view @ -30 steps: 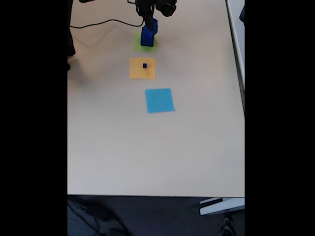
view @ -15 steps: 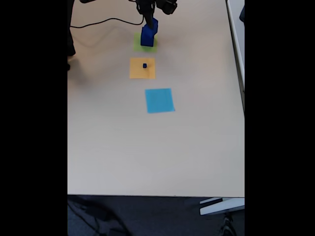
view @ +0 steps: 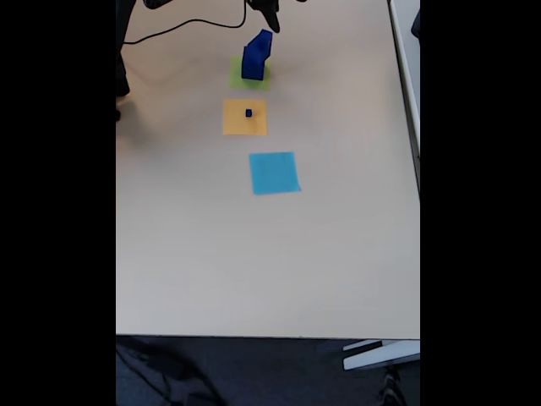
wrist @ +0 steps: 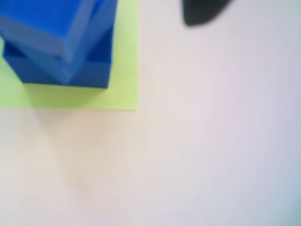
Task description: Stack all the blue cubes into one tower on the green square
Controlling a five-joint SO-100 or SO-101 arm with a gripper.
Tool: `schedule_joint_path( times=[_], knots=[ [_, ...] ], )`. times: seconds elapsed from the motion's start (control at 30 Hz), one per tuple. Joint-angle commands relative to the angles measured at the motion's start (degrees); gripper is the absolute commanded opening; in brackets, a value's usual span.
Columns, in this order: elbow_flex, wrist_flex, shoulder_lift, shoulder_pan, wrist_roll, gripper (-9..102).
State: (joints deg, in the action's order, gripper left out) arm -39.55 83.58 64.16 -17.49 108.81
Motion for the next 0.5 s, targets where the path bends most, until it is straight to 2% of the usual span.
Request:
schedule_joint_path(
  times=[0.0,0.47],
  knots=[
    [3.16,-0.35,0.88,0.7,-0.62,25],
    [3.43,-10.63,-3.25,2.37,-3.52,24]
  ],
)
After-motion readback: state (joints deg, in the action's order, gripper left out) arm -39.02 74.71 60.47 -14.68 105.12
